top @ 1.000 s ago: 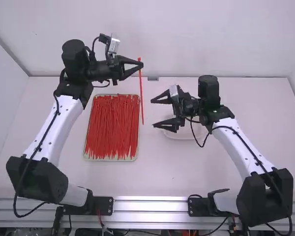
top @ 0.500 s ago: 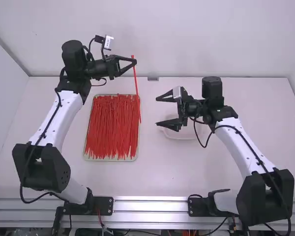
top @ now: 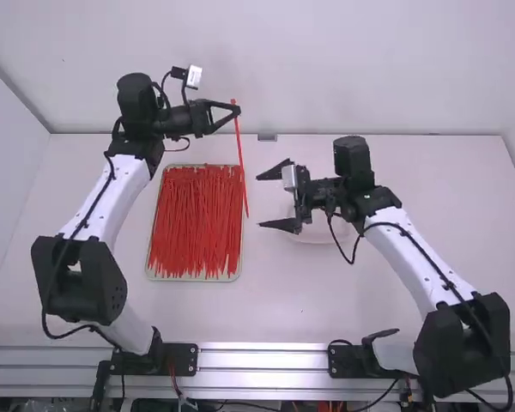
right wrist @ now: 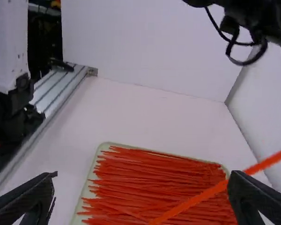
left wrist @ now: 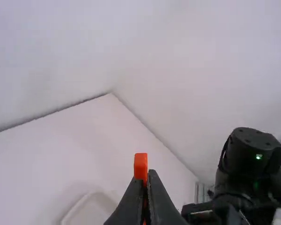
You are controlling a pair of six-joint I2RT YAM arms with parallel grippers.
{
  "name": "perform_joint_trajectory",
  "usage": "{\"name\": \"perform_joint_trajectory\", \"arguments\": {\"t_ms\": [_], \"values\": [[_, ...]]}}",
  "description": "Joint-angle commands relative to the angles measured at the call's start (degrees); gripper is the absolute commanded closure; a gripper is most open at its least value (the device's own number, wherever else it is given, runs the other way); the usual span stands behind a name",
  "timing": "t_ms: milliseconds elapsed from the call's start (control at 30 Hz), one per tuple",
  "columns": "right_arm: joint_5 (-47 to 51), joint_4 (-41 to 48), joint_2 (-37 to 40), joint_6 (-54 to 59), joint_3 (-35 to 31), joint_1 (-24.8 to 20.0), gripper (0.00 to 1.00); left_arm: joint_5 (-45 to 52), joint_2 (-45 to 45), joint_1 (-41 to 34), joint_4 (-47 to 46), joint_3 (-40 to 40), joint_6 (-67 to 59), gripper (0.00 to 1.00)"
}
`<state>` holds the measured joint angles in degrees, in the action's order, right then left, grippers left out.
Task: Fasten the cable tie
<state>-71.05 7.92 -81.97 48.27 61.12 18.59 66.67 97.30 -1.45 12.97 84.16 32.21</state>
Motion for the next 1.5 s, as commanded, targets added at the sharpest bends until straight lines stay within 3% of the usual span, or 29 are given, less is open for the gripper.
{"name": "perform_joint_trajectory", "arguments": {"t_ms": [0, 600, 1000, 1467], "values": [[3.0, 0.1, -0.1, 7.4, 1.0, 1.2, 0.02, -0.1, 0.5, 0.0, -1.0, 0.8, -0.5, 0.98], [3.4, 0.0, -0.1, 25.5, 1.0, 1.7, 0.02, 6.3, 0.5, 0.2, -9.7, 0.8, 3.1, 0.98], [3.3, 0.1, -0.1, 50.3, 1.0, 2.0, 0.02, 12.0, 0.5, 0.0, -9.5, 0.8, 14.6, 0.98], [-12.5, -0.7, -0.1, 71.8, 1.0, 2.1, 0.02, 11.9, 0.5, 0.0, -11.0, 0.8, 27.9, 0.98]]}}
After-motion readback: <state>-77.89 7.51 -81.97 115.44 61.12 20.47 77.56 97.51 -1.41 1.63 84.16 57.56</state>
